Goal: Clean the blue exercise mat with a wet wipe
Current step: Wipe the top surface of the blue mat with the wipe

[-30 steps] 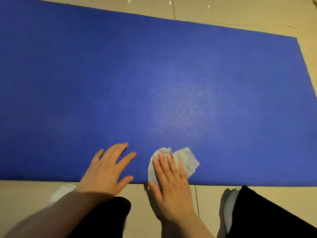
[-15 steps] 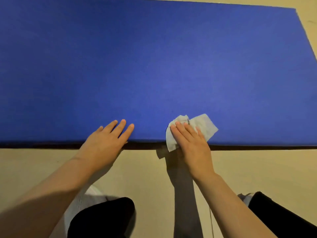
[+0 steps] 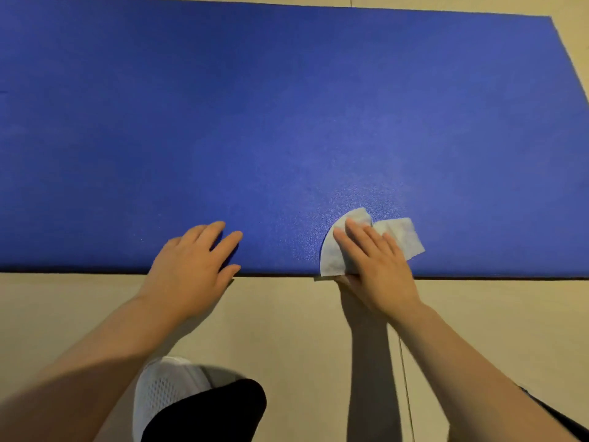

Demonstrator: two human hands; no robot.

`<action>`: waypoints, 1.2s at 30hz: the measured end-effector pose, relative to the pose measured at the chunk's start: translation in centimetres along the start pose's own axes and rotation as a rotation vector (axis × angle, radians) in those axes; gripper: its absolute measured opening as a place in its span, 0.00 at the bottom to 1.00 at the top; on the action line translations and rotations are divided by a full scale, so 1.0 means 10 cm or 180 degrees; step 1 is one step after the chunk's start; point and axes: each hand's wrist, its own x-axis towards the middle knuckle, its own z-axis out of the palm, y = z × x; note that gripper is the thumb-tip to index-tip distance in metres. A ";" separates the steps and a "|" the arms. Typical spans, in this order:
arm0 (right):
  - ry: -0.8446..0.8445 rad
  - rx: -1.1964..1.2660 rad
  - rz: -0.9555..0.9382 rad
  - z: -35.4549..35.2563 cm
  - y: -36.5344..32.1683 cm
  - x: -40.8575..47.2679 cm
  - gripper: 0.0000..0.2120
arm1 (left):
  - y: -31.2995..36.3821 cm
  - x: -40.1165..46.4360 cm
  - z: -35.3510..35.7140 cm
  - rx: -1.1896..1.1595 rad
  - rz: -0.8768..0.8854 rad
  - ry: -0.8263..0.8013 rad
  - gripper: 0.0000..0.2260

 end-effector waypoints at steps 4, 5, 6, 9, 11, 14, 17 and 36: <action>-0.0081 -0.0490 -0.0434 -0.11 0.03 0.08 0.39 | 0.08 -0.02 0.08 -0.0107 -0.0103 -0.0431 0.32; -0.0047 -0.0547 -0.0516 -0.16 0.00 0.09 0.38 | 0.12 -0.03 0.08 -0.0102 -0.0042 -0.0415 0.34; -0.0017 -0.0597 -0.0568 -0.21 -0.03 0.09 0.37 | 0.15 -0.02 0.06 -0.0073 0.0019 -0.0415 0.37; 0.0185 -0.0601 -0.0617 -0.31 -0.14 0.06 0.34 | 0.21 0.08 0.01 0.0018 0.0149 -0.0529 0.41; 0.0283 -0.0472 -0.0673 -0.28 -0.27 0.00 0.30 | 0.18 0.07 -0.03 0.0118 0.0270 -0.0635 0.40; 0.0314 -0.0164 -0.0663 -0.12 -0.55 -0.16 0.23 | 0.06 -0.25 0.02 0.0124 0.0401 -0.0478 0.40; 0.0243 0.0157 -0.0481 0.03 -0.91 -0.42 0.17 | -0.03 -0.63 0.10 0.0103 0.0675 -0.0133 0.19; -0.0050 0.0904 0.1696 0.20 -1.00 -0.94 0.41 | 0.14 -0.44 0.10 -0.0370 -0.0724 -0.1670 0.46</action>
